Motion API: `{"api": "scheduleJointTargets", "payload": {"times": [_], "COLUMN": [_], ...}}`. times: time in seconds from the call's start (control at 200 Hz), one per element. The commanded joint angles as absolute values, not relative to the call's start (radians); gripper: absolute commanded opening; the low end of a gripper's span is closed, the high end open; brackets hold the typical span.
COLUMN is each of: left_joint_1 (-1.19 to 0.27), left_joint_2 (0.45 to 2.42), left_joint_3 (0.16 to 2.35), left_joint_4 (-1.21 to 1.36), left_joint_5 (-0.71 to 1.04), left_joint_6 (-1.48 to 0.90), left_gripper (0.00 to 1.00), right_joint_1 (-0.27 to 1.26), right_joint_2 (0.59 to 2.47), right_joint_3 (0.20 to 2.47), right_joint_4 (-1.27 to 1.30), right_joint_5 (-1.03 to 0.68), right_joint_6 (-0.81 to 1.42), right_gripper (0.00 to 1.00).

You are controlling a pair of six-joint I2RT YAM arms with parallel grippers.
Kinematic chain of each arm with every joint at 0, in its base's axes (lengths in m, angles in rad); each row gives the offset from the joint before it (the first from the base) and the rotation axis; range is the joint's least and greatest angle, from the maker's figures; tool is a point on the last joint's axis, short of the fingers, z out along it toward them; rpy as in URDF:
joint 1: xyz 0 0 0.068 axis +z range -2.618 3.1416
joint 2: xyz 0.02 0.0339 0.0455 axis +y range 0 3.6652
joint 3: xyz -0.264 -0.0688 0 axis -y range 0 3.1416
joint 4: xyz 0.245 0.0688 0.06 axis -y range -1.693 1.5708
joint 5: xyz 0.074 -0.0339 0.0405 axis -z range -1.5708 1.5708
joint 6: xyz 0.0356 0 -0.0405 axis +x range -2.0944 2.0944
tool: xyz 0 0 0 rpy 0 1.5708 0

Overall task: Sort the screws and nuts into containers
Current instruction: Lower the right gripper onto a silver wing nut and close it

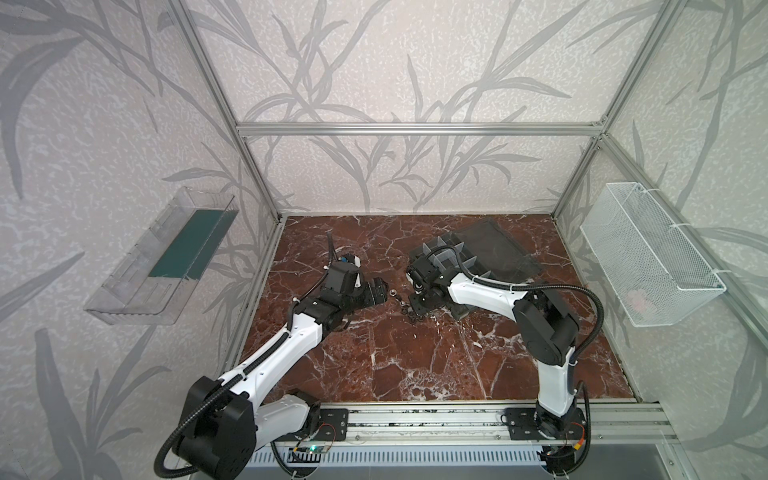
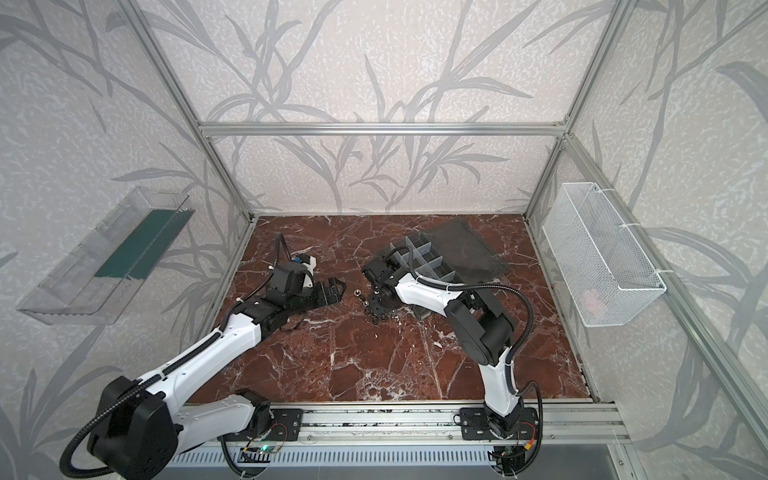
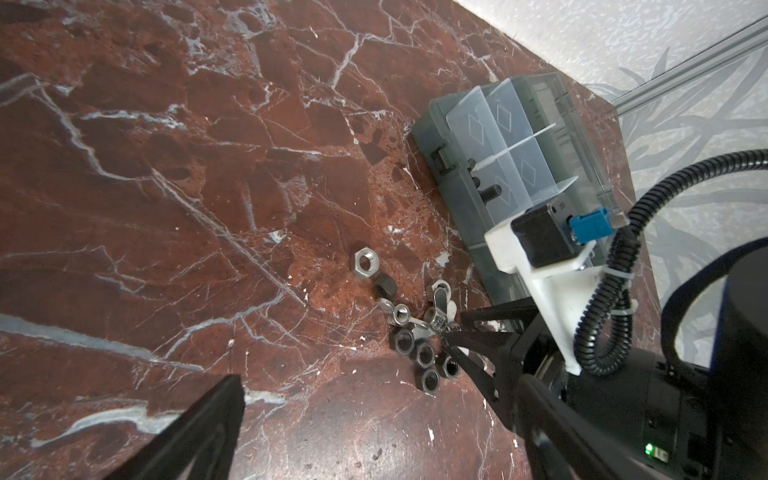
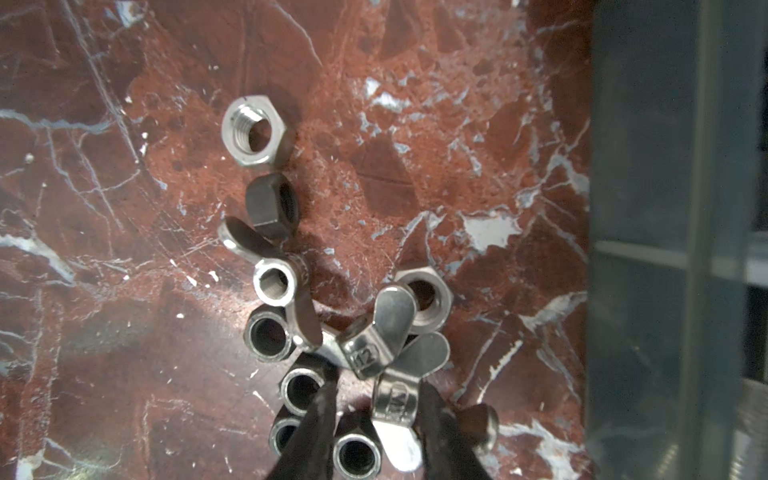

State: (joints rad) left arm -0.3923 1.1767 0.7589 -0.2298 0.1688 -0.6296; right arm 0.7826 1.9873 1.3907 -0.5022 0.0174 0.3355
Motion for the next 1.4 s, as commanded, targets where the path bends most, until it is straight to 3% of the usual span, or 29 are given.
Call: {"api": "scheduleJointTargets", "payload": {"times": [0.0, 0.885, 1.395], "left_joint_1": [-0.383, -0.373, -0.371], "left_joint_2": [1.196, 1.239, 1.259], "left_joint_3": [0.785, 0.782, 0.854], "left_joint_4": [-0.205, -0.176, -0.205], "left_joint_5": [0.211, 0.200, 0.355], "left_joint_6": [-0.652, -0.696, -0.630], "left_gripper": [0.99, 0.99, 1.00], "right_joint_1": [0.784, 0.783, 0.735], "right_joint_2": [2.002, 2.031, 1.886], "right_joint_3": [1.398, 1.366, 1.481], "right_joint_4": [-0.519, -0.525, -0.578], "right_joint_5": [0.021, 0.032, 0.021], "right_joint_6": [0.354, 0.350, 0.299], "right_gripper": [0.35, 0.19, 0.12]}}
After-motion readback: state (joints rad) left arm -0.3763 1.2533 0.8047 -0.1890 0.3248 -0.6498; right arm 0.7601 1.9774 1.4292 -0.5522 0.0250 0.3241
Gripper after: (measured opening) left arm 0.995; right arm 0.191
